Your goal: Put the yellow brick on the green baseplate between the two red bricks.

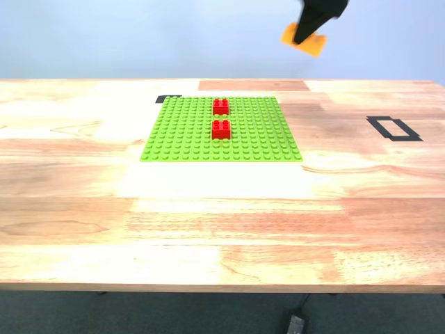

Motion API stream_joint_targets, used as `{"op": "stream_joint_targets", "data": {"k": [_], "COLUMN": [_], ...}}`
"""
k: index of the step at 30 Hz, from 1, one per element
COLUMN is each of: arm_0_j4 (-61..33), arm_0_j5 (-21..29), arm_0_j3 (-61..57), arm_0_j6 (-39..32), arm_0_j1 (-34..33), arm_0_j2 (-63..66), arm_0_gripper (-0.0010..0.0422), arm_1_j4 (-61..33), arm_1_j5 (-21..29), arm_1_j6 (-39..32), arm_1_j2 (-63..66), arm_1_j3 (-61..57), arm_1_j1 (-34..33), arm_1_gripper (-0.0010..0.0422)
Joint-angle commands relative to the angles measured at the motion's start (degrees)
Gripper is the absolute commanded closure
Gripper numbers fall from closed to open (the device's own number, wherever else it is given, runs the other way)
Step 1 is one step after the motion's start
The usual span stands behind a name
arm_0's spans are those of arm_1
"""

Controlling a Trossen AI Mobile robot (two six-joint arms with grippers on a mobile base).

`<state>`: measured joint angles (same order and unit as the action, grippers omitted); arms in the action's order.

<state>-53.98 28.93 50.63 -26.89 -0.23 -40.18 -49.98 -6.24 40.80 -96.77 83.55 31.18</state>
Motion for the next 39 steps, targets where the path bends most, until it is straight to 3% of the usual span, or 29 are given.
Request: {"op": "stream_joint_targets", "data": {"k": [1, 12, 19, 39], "arm_0_j4": [-0.4, -0.9, -1.3, -1.4], "arm_0_j5": [0.0, 0.0, 0.0, 0.0], "arm_0_j3": [0.0, 0.0, -0.1, -0.1], "arm_0_j6": [0.1, 0.1, -0.1, -0.1], "arm_0_j1": [0.1, 0.1, 0.1, 0.0], "arm_0_j2": [0.7, 1.7, 2.0, 2.5], "arm_0_gripper": [0.0412, 0.0413, 0.0412, 0.0413], "arm_1_j4": [0.0, -3.3, -5.2, 0.7], "arm_1_j5": [2.5, 3.7, 3.7, 4.1], "arm_1_j6": [4.8, 7.5, 7.9, 9.0], "arm_1_j2": [-3.0, -20.3, -28.1, -32.1], "arm_1_j3": [2.9, 18.1, 21.4, 19.2], "arm_1_j1": [4.9, 14.3, 14.4, 12.9], "arm_1_gripper": [0.0406, 0.0406, 0.0406, 0.0407]}}
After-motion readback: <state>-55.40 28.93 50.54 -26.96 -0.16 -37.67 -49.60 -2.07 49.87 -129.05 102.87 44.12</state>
